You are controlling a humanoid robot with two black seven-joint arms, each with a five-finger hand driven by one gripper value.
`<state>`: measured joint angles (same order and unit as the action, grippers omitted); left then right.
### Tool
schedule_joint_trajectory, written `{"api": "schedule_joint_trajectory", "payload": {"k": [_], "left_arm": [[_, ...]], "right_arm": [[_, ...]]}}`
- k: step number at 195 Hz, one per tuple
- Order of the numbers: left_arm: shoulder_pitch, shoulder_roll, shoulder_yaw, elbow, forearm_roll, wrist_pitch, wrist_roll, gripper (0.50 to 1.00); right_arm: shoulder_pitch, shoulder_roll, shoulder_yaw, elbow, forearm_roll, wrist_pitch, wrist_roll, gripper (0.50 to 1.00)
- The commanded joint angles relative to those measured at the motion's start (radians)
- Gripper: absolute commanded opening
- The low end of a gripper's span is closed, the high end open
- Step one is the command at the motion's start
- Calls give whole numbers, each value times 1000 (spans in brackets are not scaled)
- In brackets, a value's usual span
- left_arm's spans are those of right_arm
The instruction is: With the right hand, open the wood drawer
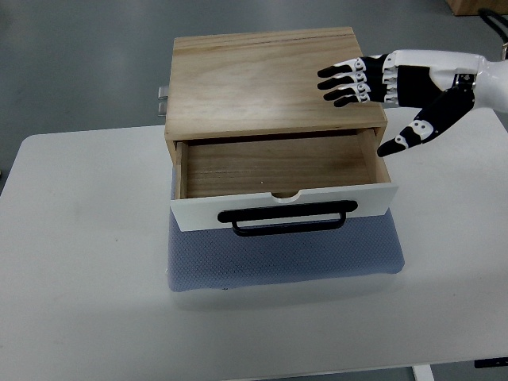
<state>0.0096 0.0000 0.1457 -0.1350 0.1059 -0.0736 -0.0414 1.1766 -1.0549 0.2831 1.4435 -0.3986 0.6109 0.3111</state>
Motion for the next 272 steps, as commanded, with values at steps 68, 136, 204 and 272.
{"api": "schedule_joint_trajectory", "payload": {"k": [68,136,204,272], "left_arm": [[0,0,0,0,0,0,0,1000],[1,0,0,0,0,0,0,1000],[1,0,0,0,0,0,0,1000],[0,0,0,0,0,0,0,1000]], "right_arm": [[-140,279,4,-722,512,0,-33,952],[-219,486,7,-893,951,-62,-342,952],[-268,530,33,-896,1058,-146,-349,954],[-292,533,42,-893,1037,-131,-348,954]]}}
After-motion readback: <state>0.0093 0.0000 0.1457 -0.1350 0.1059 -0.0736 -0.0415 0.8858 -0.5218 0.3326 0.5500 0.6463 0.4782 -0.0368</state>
